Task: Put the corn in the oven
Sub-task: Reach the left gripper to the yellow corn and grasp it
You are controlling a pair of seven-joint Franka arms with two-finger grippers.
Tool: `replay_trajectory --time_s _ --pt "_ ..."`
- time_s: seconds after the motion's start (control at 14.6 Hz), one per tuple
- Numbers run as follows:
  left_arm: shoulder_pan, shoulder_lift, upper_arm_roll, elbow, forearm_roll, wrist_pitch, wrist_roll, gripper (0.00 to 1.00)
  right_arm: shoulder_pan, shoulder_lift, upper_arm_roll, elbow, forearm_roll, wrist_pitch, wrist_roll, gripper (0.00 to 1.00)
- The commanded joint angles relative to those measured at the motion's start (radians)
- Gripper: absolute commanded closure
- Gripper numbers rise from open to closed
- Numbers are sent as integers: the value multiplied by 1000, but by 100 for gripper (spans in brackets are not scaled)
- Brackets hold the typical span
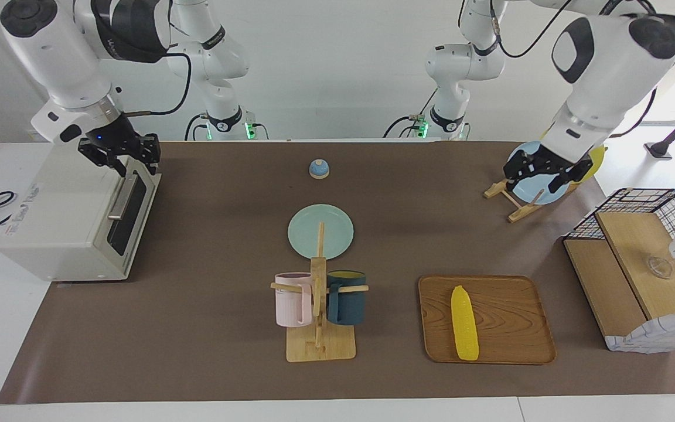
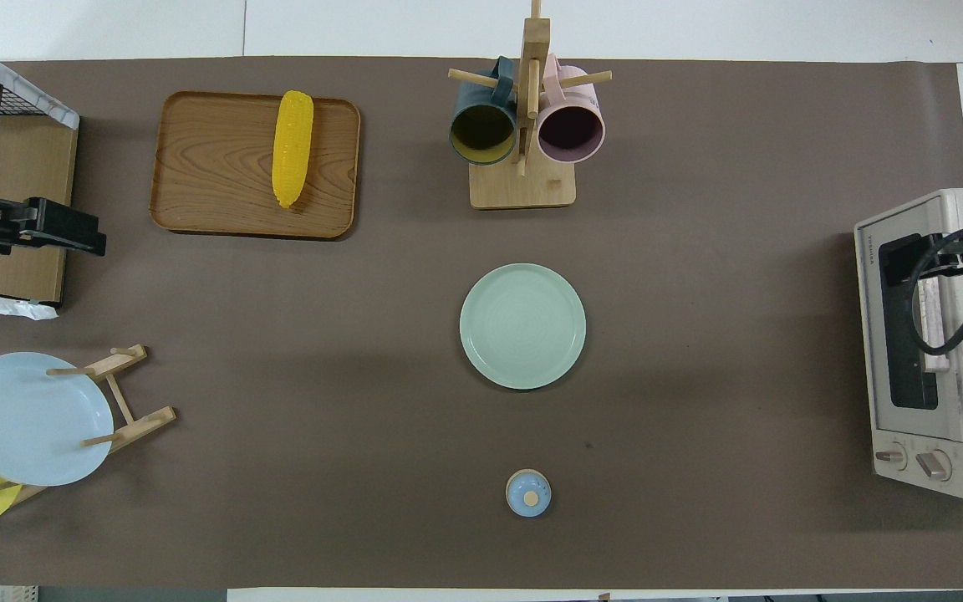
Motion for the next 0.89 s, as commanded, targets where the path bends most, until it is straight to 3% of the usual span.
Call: replay_trajectory --time_s 0.0,0.14,0.34,0.82 --pt "-46 211 9 119 -11 97 3 0 -50 -62 5 -132 30 98 -89 100" --pt "-54 331 -2 202 -11 156 6 0 -73 -68 4 -196 30 179 -84 100" --pt "-52 542 -30 427 -10 163 4 0 -63 -65 4 -259 27 275 -69 100" --pt "-86 607 -30 354 -2 349 6 0 -93 -34 2 -263 -71 290 -90 100"
